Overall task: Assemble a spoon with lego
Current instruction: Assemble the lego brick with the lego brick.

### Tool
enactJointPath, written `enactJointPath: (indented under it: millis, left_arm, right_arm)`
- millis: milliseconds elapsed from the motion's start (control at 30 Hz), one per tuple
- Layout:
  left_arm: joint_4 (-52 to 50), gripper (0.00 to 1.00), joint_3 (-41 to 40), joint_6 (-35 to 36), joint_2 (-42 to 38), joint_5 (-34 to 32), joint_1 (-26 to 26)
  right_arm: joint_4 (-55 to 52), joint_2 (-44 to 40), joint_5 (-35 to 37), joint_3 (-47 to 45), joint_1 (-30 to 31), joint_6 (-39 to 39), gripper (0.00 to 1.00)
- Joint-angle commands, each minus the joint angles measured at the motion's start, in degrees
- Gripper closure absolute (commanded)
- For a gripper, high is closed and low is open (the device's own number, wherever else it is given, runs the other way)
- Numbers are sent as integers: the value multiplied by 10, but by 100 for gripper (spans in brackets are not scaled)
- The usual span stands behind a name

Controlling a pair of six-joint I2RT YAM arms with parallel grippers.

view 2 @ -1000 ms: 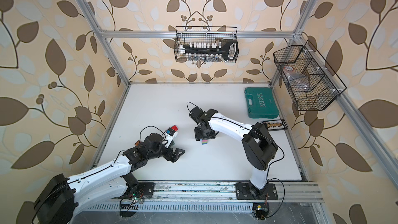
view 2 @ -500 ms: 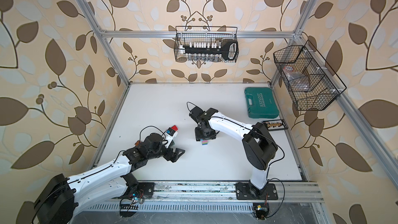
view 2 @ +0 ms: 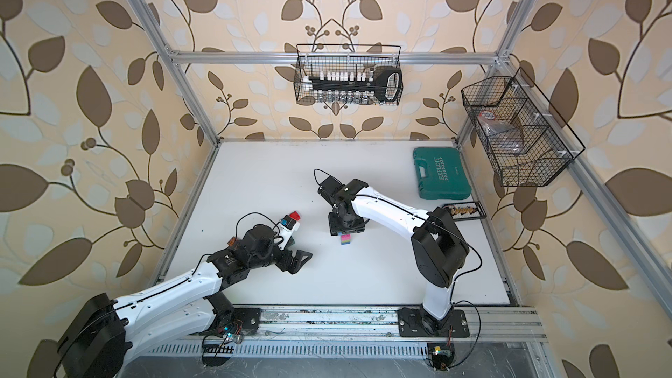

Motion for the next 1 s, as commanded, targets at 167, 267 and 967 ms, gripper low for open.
enactJointPath:
  millis: [167,267,967]
  left_arm:
    - [9,1,21,1,-4,1,-3]
    - [9,1,21,1,-4,2,-3]
    - [9,1,24,2,0,1,-3]
  right_arm:
    - [14,-5,0,-28,7,12,72]
    - [23,-6,-5,-30,7,12,72]
    - [37,15,-11,-42,4,7,72]
